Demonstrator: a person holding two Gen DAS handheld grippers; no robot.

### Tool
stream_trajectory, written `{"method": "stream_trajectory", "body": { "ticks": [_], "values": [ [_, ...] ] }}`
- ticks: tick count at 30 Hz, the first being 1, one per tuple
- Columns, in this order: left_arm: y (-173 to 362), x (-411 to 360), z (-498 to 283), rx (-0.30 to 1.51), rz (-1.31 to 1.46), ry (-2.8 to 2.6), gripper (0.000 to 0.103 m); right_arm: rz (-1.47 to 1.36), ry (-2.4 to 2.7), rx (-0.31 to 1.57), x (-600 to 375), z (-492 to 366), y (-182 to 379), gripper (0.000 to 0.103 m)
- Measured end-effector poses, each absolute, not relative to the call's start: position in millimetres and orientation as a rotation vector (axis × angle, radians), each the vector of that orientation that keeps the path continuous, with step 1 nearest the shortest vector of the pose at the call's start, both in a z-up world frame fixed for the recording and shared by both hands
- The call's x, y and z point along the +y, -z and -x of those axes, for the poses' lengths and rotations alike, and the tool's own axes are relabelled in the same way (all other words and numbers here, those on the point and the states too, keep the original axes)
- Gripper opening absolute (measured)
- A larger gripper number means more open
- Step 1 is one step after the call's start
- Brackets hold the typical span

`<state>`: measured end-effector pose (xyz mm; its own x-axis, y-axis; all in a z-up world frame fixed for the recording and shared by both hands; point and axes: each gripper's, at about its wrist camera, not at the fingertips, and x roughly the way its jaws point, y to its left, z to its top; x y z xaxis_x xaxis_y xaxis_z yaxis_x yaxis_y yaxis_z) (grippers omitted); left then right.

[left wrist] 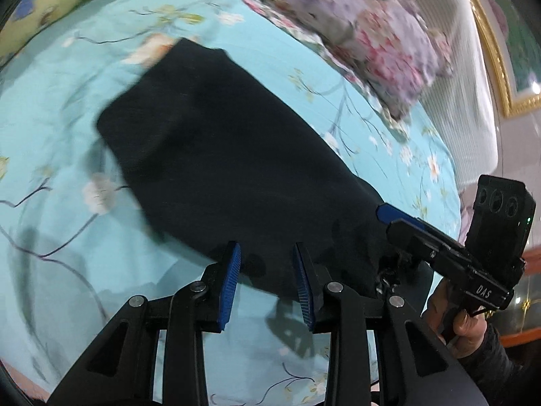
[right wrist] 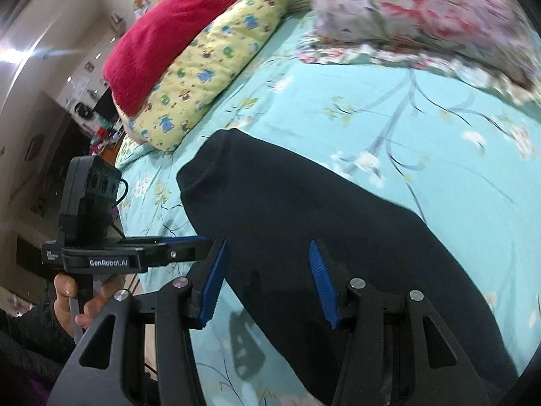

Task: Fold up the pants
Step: 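Fold the held end over the pants and open both grippers, then grasp the folded navy pants end with the left gripper and lift it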

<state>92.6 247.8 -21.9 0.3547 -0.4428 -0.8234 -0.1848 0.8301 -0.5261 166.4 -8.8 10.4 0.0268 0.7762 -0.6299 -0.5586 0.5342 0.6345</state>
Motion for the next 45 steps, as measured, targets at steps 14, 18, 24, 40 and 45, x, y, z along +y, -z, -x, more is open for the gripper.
{"method": "stream_trajectory", "body": {
  "ticks": [14, 18, 24, 40, 45],
  "values": [
    [27.4, 300.1, -74.7, 1.183, 0.705, 0.024, 0.038, -0.104, -1.152, 1.12, 54.2, -192.3, -27.0, 0.051],
    [32.9, 308.7, -77.4, 1.185, 0.734, -0.01, 0.038, -0.08, -1.166, 1.119, 68.8, -201.0, -28.4, 0.051],
    [42.1, 314.5, -84.7, 1.191, 0.762, -0.024, 0.041, -0.026, -1.192, 1.132, 96.1, -213.8, -25.2, 0.051],
    [59.5, 320.7, -112.2, 1.19, 0.811, -0.022, 0.043, 0.172, -1.288, 1.183, 156.7, -247.1, -5.9, 0.051],
    [61.7, 319.1, -117.1, 1.179, 0.799, -0.026, 0.04, 0.195, -1.34, 1.199, 178.0, -249.6, -1.6, 0.051]
  ]
}}
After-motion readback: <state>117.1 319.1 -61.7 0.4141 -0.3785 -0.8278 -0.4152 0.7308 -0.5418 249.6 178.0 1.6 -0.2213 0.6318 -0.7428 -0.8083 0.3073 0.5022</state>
